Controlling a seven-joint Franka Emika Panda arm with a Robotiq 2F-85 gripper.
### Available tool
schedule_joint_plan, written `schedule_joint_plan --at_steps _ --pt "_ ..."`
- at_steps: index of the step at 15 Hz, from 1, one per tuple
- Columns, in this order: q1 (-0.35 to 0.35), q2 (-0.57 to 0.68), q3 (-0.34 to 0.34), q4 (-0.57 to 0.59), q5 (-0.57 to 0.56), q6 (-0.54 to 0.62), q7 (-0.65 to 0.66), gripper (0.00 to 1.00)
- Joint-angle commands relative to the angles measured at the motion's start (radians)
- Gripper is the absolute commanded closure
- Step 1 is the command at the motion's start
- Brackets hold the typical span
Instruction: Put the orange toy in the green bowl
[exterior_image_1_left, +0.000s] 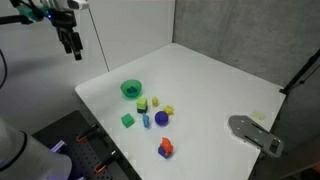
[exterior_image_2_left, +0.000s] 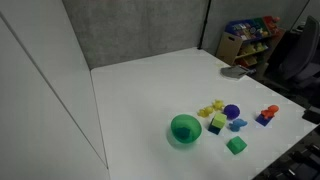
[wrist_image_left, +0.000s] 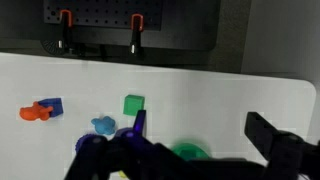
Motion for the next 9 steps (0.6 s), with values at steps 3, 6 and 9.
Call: schedule_joint_plan --at_steps 3,6,9 --pt "0.008 0.001 -0.007 0.002 -0.004 -0.001 0.003 0.00" --pt "-0.010 0.021 -0.007 0.010 -0.031 0.005 0.012 0.00" --pt "-0.041 0.049 -0.011 0.019 -0.093 0.016 0.025 0.00"
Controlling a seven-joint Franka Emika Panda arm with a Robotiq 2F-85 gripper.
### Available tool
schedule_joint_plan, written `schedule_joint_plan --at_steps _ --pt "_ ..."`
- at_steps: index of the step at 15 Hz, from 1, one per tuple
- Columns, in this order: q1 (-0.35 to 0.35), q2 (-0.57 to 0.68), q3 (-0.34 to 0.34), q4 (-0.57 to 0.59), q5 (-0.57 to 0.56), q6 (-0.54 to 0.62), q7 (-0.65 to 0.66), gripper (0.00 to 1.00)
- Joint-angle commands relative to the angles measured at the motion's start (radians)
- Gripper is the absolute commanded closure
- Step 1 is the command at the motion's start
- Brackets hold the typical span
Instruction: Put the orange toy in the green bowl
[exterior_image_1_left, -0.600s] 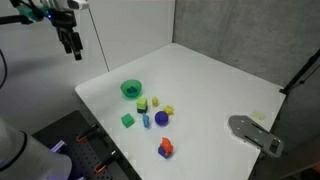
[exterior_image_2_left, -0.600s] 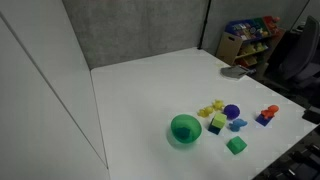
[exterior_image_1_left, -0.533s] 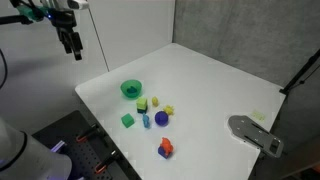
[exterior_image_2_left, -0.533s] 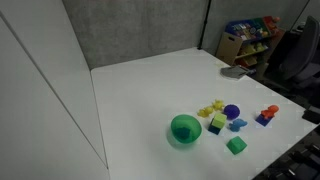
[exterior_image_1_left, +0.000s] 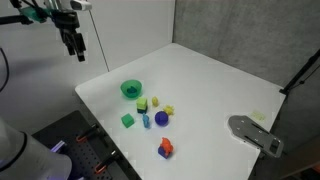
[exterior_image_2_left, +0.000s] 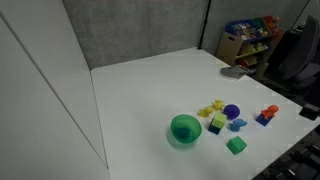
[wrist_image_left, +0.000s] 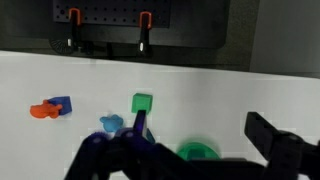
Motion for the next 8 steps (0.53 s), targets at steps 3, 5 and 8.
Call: schedule_joint_plan --at_steps 3,5,8 --pt "-0.068 0.071 -0.025 0.019 -0.132 0.037 0.040 0.00" --pt "-0.102 0.099 -0.046 0.014 -0.182 0.058 0.050 0.00" --pt "-0.152 0.144 -0.091 0.003 -0.244 0.086 0.067 0.00"
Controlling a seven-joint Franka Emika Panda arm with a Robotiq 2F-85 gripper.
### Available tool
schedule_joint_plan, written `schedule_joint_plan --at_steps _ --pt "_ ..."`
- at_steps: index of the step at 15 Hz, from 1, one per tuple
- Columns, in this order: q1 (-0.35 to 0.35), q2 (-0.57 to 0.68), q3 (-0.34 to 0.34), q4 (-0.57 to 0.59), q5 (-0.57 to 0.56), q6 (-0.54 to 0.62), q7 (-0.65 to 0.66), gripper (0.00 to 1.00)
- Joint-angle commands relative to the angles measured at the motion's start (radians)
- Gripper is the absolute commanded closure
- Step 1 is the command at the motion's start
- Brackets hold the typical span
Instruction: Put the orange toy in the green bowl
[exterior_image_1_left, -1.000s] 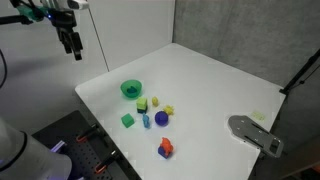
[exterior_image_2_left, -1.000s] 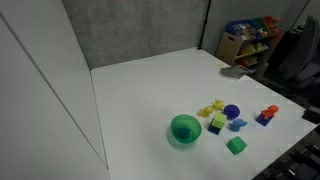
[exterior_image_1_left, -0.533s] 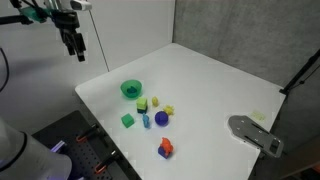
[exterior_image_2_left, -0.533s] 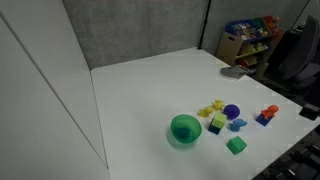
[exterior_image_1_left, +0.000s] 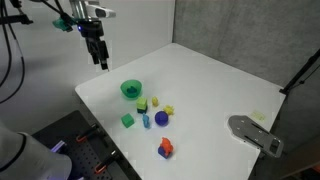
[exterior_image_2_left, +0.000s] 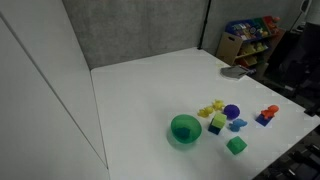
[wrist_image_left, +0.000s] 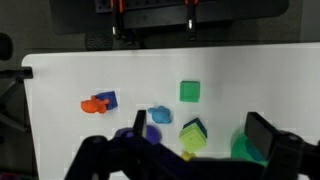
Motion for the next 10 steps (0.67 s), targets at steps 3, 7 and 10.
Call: schedule_joint_plan --at_steps 3,7,10 --pt "-0.086 0.091 -0.103 -0.014 -0.097 0.054 0.041 0.00" --pt "-0.158 0.150 -0.198 -0.045 -0.143 0.117 0.041 0.00" --pt "-0.219 0.205 -0.270 -0.059 -0.200 0.180 0.051 0.00"
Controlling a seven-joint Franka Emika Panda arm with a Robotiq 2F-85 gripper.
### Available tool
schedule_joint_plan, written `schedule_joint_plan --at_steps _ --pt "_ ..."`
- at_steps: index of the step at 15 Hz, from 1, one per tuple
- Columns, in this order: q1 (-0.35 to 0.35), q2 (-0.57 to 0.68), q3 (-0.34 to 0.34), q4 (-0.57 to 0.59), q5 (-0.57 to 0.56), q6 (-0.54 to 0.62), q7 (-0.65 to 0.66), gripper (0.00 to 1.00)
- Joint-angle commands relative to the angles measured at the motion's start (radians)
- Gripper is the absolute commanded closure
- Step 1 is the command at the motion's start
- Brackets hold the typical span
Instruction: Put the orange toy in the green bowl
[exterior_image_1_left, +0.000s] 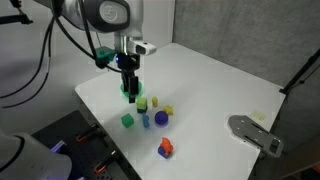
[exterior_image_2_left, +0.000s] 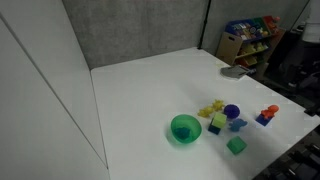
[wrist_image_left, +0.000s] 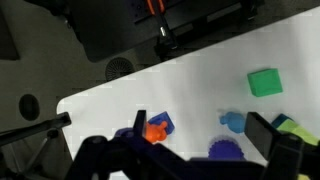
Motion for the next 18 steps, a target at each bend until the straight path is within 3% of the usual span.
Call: schedule_joint_plan --at_steps 1,8,12,15,18 --pt "-0.062 0.068 -0.074 -0.009 -0.073 0.078 0.043 0.00" --pt "-0.153 0.223 -0.207 -0.014 -0.212 0.345 0.145 0.00" --pt "-0.164 0.314 -0.272 0.001 -0.215 0.462 0.185 0.00" --pt "-0.145 0.301 -0.293 -0.005 -0.156 0.482 0.137 0.00" --pt "-0.140 0.319 -0.303 -0.014 -0.185 0.483 0.152 0.00"
